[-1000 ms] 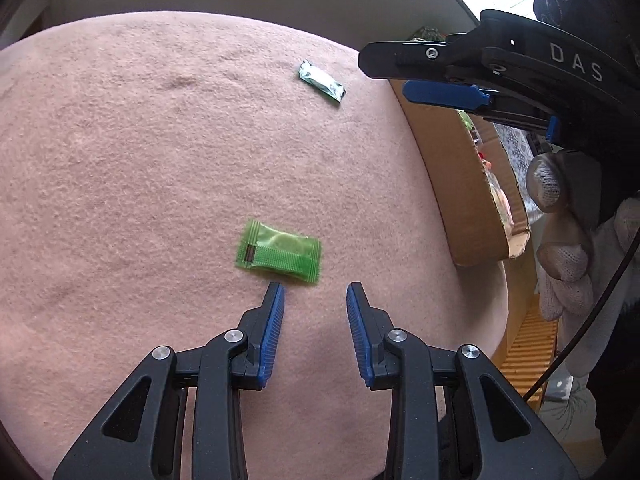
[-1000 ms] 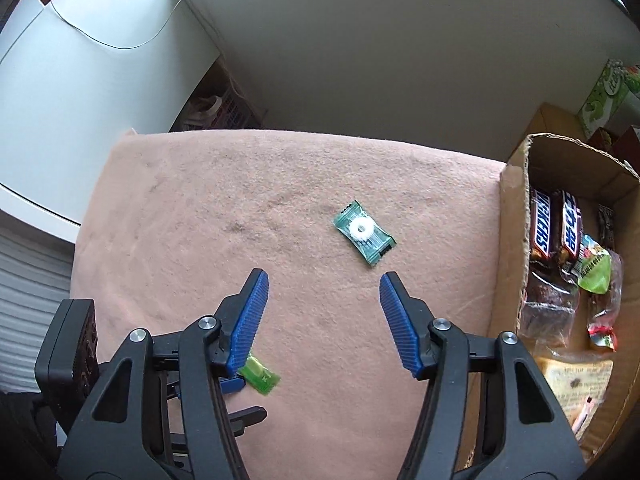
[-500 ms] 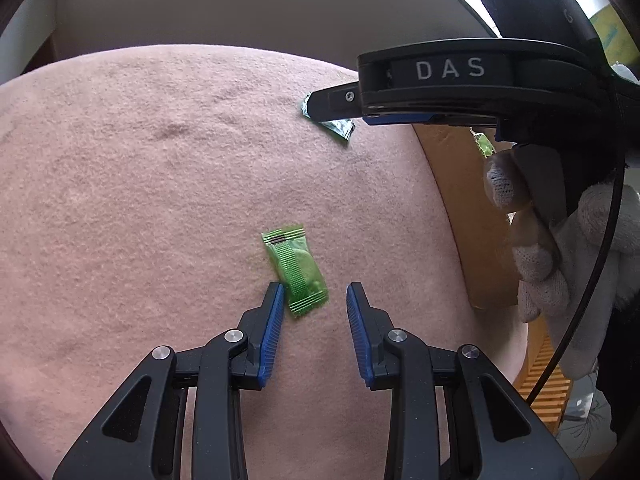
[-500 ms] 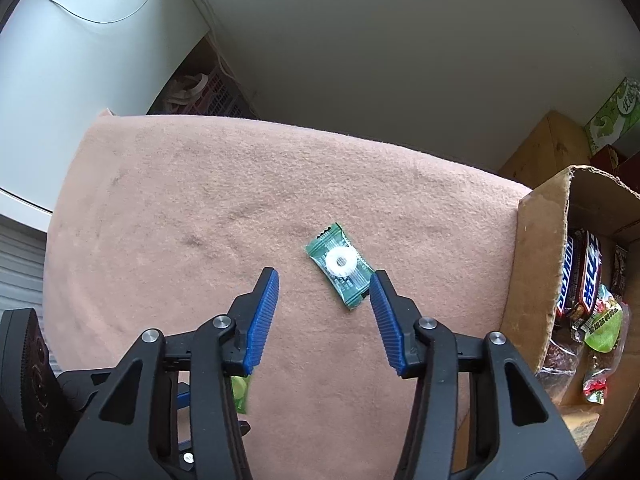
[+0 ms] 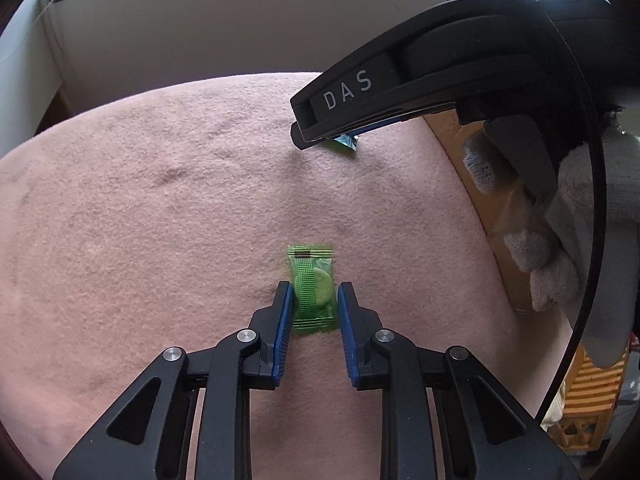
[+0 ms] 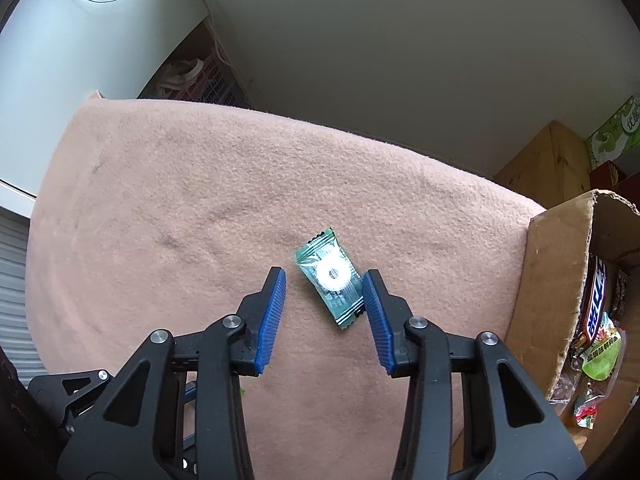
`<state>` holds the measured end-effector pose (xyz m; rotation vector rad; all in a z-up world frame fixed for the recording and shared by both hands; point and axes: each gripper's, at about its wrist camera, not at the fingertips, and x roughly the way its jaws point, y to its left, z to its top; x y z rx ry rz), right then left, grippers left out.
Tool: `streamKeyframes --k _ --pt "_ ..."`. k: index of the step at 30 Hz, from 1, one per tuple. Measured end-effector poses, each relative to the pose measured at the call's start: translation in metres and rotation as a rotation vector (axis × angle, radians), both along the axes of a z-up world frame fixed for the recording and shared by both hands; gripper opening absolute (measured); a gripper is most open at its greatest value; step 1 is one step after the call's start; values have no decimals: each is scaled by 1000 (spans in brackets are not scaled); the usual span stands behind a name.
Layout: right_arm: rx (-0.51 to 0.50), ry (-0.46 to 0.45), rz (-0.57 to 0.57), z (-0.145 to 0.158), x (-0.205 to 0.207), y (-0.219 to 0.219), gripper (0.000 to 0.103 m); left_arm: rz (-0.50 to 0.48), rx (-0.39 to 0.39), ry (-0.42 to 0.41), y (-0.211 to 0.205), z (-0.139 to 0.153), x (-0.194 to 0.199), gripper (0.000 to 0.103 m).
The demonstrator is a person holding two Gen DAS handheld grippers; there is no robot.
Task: Organize snacks
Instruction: 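Grasp the green candy with the left gripper while the right gripper grasps the green-white mint, then carry the green candy with the left gripper into the box while the right gripper carries the mint there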
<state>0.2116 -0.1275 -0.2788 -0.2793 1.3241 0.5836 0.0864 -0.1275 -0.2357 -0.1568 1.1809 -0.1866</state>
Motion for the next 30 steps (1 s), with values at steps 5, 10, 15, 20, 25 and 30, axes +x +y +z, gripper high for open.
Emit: streamKeyframes --k 5,10,15,20,25,30 --pt "-31 -24 36 -1 1 10 42 -18 3 -3 10 2 -2 20" --pt "-49 -26 67 -5 1 15 37 -10 -14 -2 16 2 -4 19" --pt "-35 -13 53 -4 3 10 9 8 -43 12 31 1 -6 19" --pt "-7 -8 14 -2 3 0 7 42 -81 27 45 2 -4 18" --pt "33 -5 -11 5 -2 -5 6 81 -106 35 66 3 -5 18" --pt "80 -5 -47 16 -8 -16 6 105 -101 35 82 9 -10 18"
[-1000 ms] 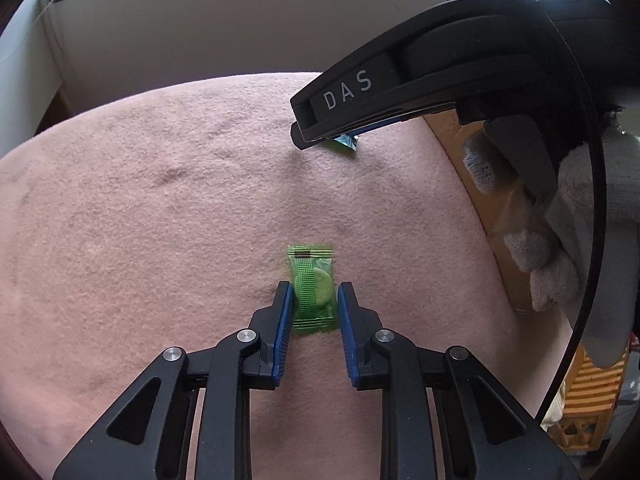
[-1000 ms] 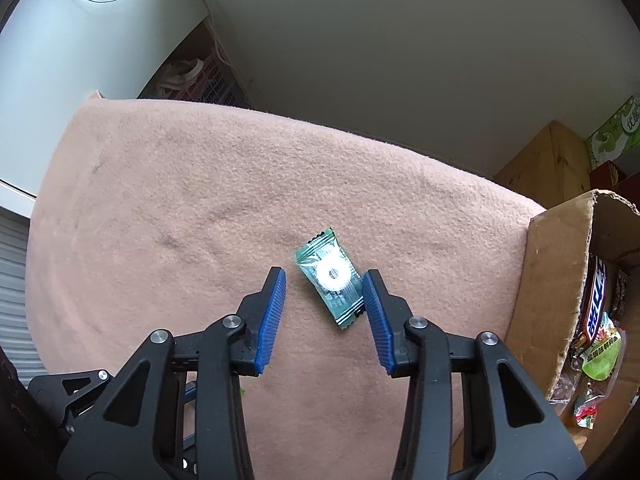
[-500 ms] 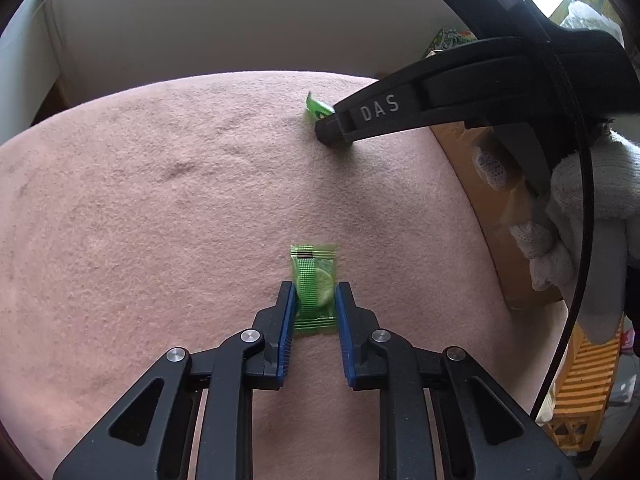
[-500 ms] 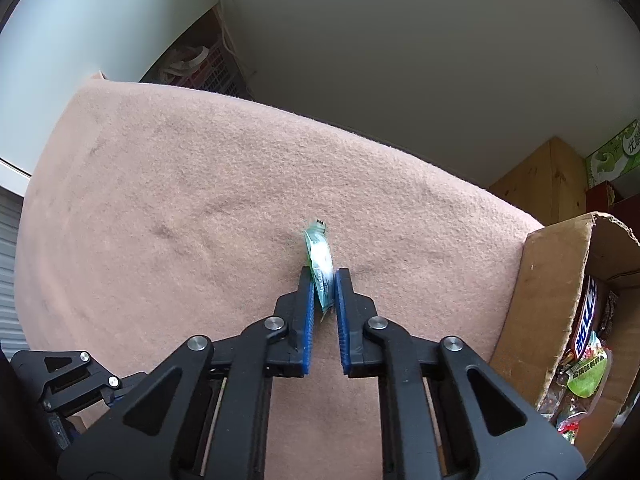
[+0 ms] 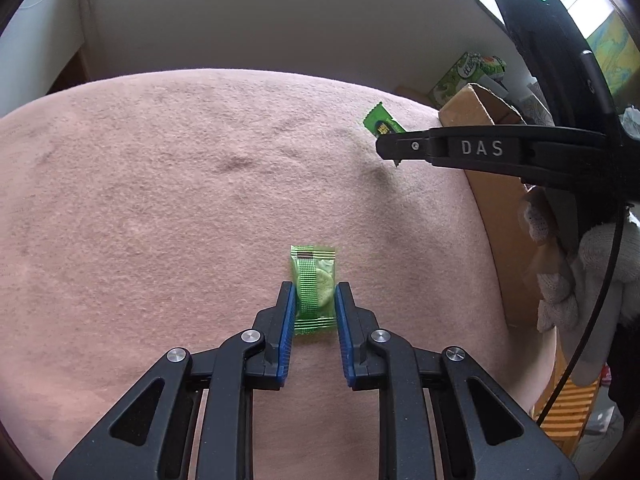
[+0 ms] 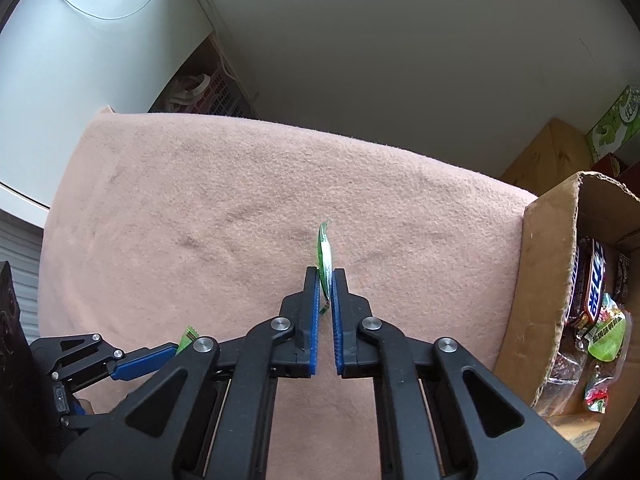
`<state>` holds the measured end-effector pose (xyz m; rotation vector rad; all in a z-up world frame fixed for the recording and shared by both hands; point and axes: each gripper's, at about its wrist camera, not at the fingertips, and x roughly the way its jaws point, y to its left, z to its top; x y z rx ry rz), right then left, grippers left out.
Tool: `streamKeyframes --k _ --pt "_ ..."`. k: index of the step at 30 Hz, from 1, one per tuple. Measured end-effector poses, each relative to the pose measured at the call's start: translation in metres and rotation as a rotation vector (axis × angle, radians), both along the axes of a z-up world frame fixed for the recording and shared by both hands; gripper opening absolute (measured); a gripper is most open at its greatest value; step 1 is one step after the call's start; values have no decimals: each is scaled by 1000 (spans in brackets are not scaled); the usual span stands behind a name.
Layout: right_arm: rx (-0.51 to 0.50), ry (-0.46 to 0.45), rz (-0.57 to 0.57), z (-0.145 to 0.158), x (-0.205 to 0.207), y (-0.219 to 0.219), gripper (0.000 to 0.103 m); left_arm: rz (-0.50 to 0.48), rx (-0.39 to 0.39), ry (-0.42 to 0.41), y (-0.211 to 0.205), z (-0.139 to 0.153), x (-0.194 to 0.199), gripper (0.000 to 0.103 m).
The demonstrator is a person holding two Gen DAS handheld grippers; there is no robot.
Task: Organize snacks
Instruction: 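Carry the green candy with the left gripper into the box while the right gripper carries the mint there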
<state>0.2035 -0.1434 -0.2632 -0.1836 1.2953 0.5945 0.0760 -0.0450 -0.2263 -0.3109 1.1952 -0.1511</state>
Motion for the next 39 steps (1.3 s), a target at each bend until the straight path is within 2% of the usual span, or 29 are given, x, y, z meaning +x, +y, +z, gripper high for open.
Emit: streamKeyframes --k 7,17,21,35,39 --pt "40 -27 -58 21 -11 -29 6 -6 9 -17 18 15 2 18" --pt "102 -73 -183 62 -37 -63 6 -116 31 -74 -4 44 -5 18" --pt "120 -87 -253 77 -50 -90 6 -168 29 -97 -14 56 0 18" --pt "104 -144 -512 106 -81 -199 6 -325 -7 -137 -93 77 33 18" --pt "96 -154 -553 110 -82 -219 6 -357 -10 -147 -109 80 42 18"
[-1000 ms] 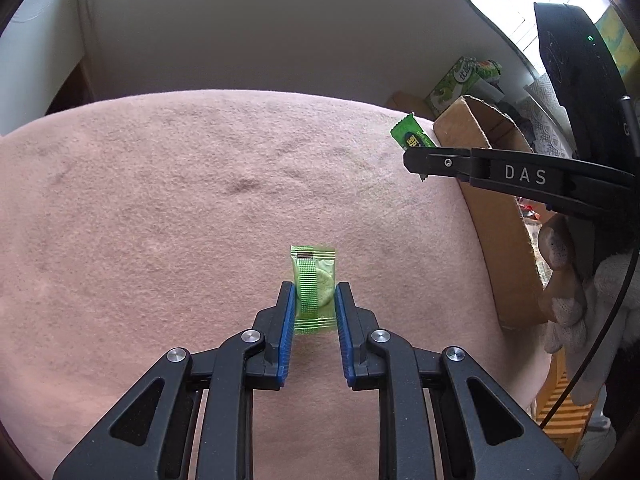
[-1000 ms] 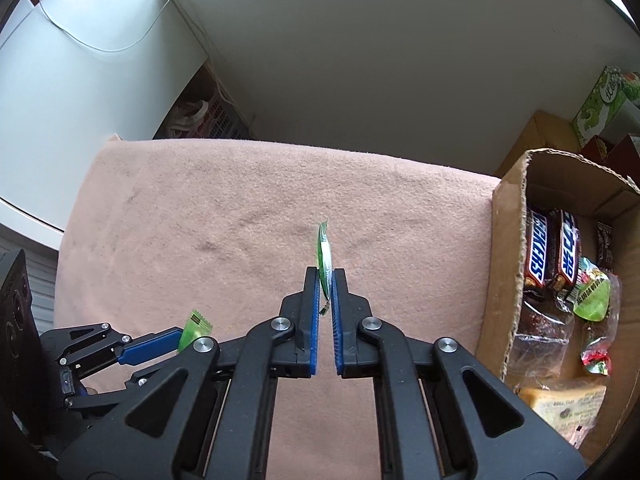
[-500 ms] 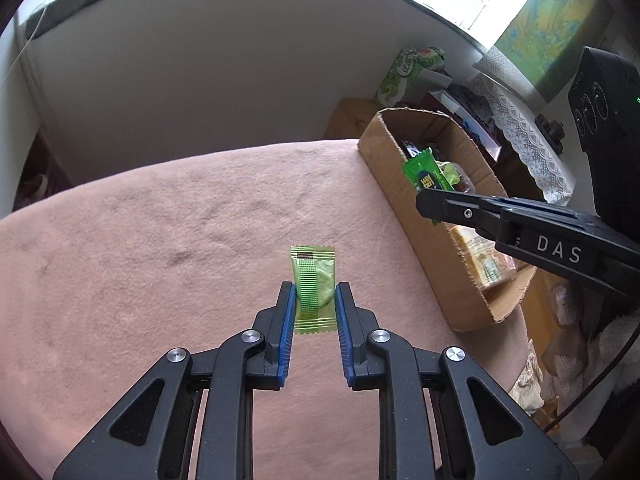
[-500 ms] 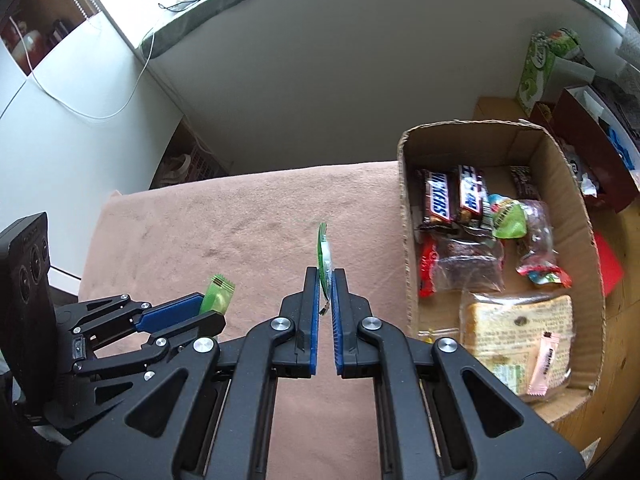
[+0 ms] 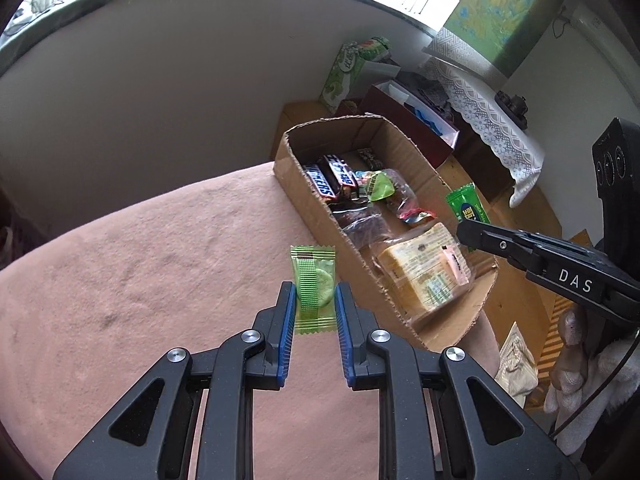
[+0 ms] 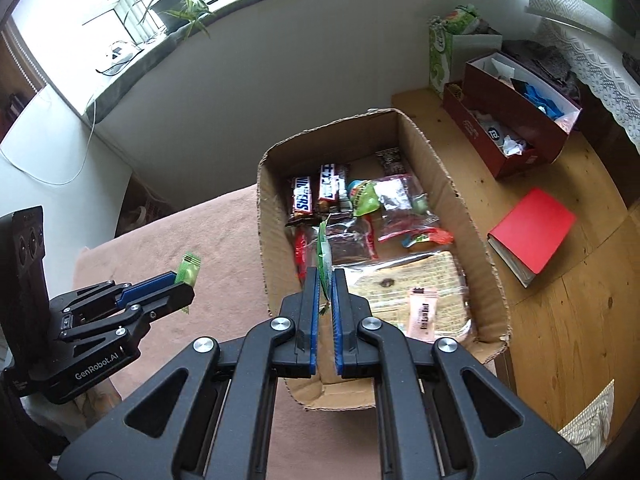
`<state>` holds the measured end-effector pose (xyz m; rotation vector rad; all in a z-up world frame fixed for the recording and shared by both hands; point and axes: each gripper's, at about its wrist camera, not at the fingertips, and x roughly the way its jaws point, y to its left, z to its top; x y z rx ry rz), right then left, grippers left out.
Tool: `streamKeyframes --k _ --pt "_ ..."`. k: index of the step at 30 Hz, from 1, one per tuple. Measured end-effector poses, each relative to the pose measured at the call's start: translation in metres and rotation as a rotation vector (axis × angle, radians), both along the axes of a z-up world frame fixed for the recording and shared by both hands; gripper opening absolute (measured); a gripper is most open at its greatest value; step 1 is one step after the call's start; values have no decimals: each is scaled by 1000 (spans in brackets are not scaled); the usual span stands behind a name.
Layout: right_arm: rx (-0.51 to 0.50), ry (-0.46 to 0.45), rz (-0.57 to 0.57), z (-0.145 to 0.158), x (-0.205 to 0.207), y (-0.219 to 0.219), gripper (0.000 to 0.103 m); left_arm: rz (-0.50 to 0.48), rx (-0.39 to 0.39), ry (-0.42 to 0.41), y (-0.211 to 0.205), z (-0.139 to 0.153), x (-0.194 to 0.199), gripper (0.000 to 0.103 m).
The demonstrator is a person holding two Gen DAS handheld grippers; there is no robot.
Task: Organize snacks
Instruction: 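Carry the green candy with the left gripper into the box while the right gripper carries the mint there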
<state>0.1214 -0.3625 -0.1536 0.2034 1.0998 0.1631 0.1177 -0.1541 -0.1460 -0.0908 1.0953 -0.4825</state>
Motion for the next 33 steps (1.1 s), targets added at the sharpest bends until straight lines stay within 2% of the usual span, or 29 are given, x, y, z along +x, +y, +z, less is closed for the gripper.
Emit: streamKeyframes --k 16,24,33 --pt "-17 -32 -43 0 46 -32 6 -52 2 -88 -63 23 65 18" --pt "5 -15 -47 -22 75 -46 6 -71 32 -100 -95 14 88 18" --pt "9 -6 -17 -40 94 -53 6 -56 35 -99 -112 -2 103 18"
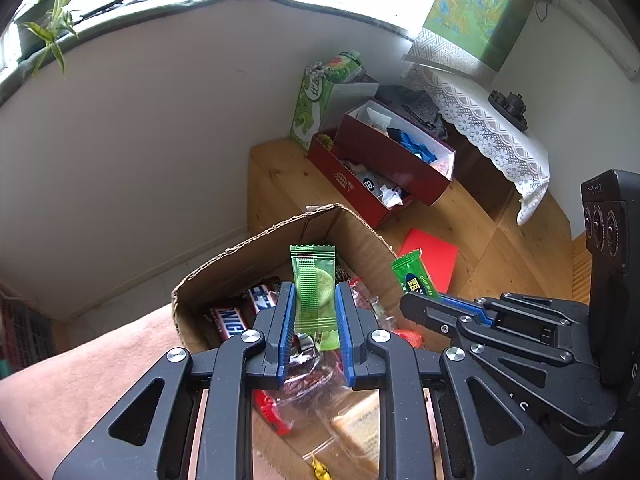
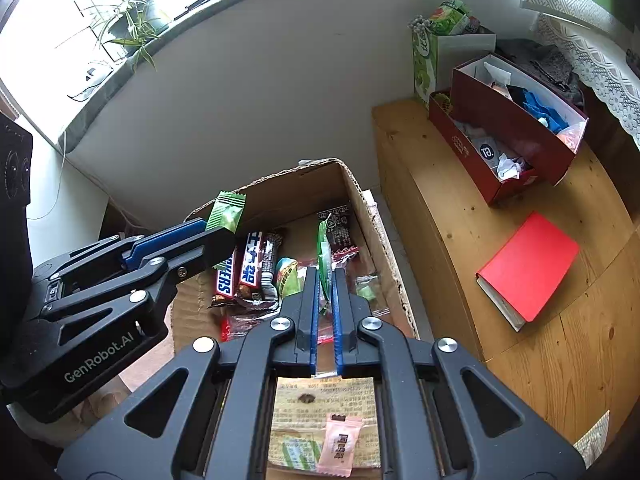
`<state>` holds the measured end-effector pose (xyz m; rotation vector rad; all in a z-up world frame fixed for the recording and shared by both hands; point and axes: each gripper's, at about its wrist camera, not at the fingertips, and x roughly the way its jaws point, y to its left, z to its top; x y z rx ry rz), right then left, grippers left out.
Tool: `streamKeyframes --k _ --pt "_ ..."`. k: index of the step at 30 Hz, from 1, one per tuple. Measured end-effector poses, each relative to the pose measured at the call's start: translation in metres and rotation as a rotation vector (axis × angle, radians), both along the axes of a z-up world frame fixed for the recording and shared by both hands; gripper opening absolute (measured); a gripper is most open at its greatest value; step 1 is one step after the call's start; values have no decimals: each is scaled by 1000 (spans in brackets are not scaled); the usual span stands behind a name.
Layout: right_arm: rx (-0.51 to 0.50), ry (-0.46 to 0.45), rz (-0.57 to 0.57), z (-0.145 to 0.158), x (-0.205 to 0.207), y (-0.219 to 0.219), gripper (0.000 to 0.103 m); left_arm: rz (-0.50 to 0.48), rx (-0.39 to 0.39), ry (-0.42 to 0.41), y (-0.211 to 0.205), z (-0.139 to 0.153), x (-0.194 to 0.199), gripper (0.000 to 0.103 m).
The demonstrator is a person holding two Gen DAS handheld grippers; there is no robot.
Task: Organize snacks
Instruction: 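Carry the green candy with the left gripper into the box while the right gripper carries the mint there, then open both grippers over the box and withdraw them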
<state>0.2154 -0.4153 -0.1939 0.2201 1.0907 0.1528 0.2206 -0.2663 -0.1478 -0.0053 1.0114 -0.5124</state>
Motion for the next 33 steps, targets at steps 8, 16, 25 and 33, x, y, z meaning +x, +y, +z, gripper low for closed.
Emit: streamKeyframes --k 8,16,25,33 --pt "2 10 17 -12 10 -1 6 8 7 15 -3 -9 9 19" --pt "-15 21 16 -16 14 2 27 9 13 32 2 -14 16 20" --pt "-35 11 -19 -10 10 2 64 13 25 30 9 -12 14 21" --pt "-41 3 -82 5 -10 2 75 4 34 4 21 3 4 48"
